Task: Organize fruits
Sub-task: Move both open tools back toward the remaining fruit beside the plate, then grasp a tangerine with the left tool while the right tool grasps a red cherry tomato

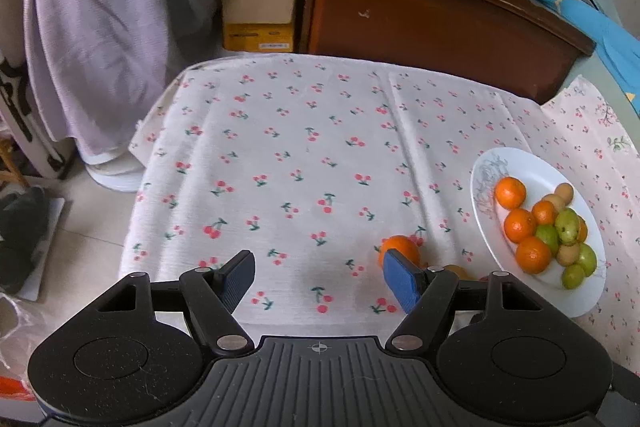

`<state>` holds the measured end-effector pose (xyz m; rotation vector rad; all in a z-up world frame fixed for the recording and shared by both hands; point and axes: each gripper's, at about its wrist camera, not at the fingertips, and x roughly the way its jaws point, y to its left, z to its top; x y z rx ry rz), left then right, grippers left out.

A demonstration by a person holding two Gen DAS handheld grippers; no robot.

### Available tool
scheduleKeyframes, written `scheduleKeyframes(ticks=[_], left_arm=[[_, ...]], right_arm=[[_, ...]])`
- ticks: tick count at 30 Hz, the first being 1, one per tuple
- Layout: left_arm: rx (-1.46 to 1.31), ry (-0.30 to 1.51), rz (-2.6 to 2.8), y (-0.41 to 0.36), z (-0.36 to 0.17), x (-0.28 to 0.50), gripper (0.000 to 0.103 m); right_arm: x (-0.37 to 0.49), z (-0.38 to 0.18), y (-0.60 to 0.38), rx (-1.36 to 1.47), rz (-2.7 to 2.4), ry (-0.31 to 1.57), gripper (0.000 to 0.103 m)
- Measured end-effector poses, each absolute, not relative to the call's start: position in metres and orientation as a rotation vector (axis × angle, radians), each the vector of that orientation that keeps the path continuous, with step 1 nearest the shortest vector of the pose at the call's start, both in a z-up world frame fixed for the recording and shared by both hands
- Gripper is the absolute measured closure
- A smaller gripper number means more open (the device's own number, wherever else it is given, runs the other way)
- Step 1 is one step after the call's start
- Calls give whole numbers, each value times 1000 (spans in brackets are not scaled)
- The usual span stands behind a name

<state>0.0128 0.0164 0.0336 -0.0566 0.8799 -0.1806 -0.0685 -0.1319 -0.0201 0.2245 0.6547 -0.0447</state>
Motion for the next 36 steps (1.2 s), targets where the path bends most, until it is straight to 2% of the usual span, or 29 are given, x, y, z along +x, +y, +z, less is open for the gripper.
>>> scheduleKeyframes(ticks=[11,17,20,22,24,26,28,36], left_arm=[[-95,861,-251,-4,14,23,35],[-144,877,-282,-10,8,30,44],[-145,871,-289,-14,8,31,53],[-155,873,-304,-15,8,31,65],[-156,874,-312,-17,7,31,71],[-149,870,-313,-18,8,30,77],[-164,866,-306,-16,9,30,77],[-163,843,-264,-9,16,29,77]], right_arm=[[-71,-21,-133,234,-28,654,84],[-72,-22,-132,229,-28,651,84],[-71,-22,-133,234,-31,651,84],[-70,-22,-134,241,-32,650,83],[-69,-22,-135,250,-34,649,80],[-69,-21,-136,260,-37,642,73],[-67,-20,-137,268,-39,637,69],[-60,-19,-138,260,-55,625,68]])
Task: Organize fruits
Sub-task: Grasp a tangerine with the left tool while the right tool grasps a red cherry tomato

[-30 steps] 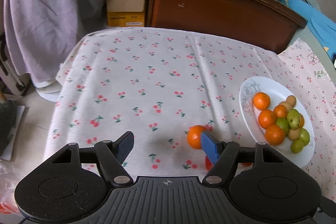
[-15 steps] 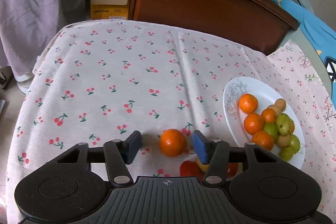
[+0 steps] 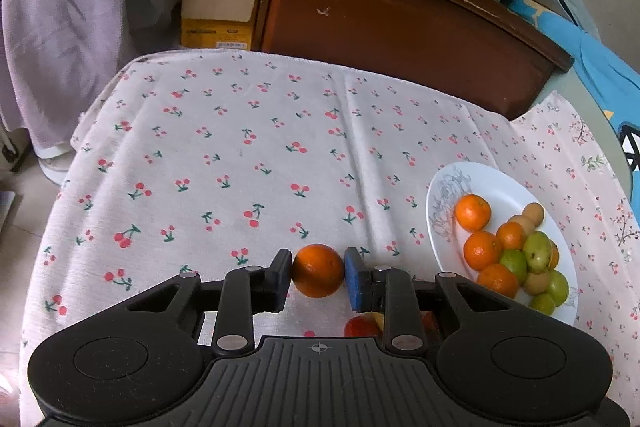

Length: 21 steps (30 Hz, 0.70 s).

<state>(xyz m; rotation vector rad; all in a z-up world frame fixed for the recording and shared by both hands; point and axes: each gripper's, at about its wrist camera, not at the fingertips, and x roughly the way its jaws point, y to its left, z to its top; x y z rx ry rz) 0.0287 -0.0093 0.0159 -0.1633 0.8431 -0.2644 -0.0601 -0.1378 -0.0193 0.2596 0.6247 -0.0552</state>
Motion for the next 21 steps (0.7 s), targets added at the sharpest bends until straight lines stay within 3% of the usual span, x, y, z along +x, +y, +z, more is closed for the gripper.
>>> scheduleKeyframes(ticks=[4,8,21], left_arm=[[-163,841,-258,-8,18,28,77],[-159,840,-243,-7,20,27,77],[-181,796,-261,-4,47,14,77]], right_arm=[[-56,-21,-137,240,-57,625,70],[-52,-23,-139,235,-49,639,85],[-66,7,-143,259,-7,609,85]])
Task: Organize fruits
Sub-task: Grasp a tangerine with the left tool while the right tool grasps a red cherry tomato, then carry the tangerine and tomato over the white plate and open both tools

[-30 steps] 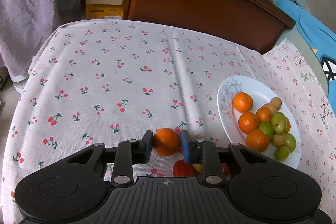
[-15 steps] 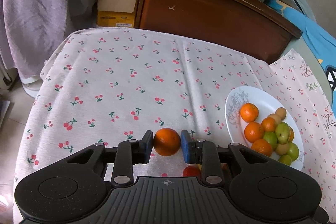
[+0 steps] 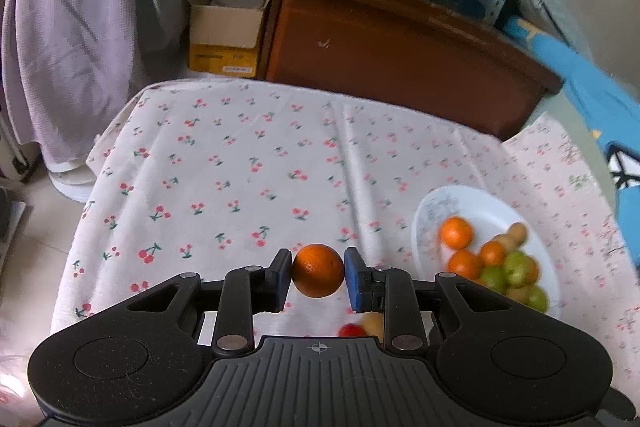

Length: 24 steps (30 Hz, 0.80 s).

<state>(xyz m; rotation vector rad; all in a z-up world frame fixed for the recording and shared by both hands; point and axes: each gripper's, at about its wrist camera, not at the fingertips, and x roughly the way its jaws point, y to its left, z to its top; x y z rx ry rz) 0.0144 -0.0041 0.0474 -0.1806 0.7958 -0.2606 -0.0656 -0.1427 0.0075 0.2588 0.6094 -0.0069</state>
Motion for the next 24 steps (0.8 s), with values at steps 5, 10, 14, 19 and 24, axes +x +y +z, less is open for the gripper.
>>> scheduleKeyframes(ticks=[5,10,14,19,24], left_arm=[[-176,753,-310,-11,72,4,77],[-152,719,-375,-25,94,1,77],[-129,720,-422,-43,102,6,77],[-90,739,-491,-69,99,16,77],[-66,771,-533,-91,87,33,77]], right_arm=[[-72,37,-170,322,-30,565,85],[-76,68,-211,389,-47,518,85],[-74,82,-241,430,-60,513,85],[-66,81,-272,484,-94,543,85],[-58,67,-291,560,-116,575,85]])
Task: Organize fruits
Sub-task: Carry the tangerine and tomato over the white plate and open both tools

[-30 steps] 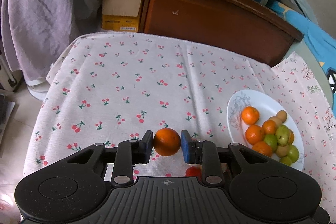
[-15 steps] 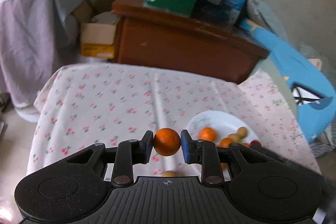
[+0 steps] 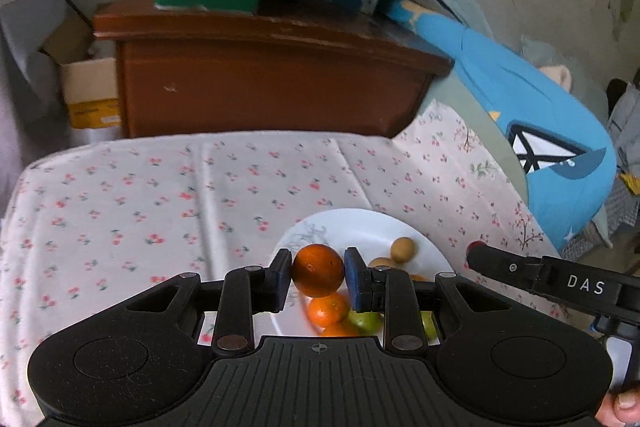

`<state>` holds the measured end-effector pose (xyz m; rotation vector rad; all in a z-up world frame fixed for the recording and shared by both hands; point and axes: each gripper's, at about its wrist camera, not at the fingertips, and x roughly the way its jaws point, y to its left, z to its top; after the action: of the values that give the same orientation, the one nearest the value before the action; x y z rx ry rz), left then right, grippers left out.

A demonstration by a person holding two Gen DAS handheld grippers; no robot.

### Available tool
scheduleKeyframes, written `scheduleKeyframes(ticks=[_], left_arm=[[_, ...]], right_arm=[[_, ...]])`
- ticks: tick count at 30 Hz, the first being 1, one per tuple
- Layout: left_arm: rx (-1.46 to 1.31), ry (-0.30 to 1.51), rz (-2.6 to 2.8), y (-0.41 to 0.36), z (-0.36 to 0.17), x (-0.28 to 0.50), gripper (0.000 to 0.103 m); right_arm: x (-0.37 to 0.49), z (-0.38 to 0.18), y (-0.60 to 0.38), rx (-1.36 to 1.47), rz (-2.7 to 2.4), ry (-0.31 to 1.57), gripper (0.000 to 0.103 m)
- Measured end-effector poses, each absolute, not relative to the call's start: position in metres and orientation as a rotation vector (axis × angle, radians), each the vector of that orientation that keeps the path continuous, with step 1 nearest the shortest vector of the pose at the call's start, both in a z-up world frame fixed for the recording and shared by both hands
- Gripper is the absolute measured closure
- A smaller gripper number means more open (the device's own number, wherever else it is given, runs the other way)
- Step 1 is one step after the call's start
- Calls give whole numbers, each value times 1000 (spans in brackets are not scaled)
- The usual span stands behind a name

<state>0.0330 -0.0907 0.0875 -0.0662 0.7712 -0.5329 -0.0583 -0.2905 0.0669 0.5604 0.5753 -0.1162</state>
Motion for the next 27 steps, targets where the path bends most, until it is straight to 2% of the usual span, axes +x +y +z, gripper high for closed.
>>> scheduleKeyframes(ticks=[20,24,27], left_arm=[[-28,838,-594,-133,50,70,77],[-19,831,-592,-136,53,68,75],[-28,824,-587,-134,59,66,65]], right_arm=[[-30,26,-316,733,-189,679,85],[-27,20,-320,766,-206,685,81],[-27,20,-323,796,-208,676,81]])
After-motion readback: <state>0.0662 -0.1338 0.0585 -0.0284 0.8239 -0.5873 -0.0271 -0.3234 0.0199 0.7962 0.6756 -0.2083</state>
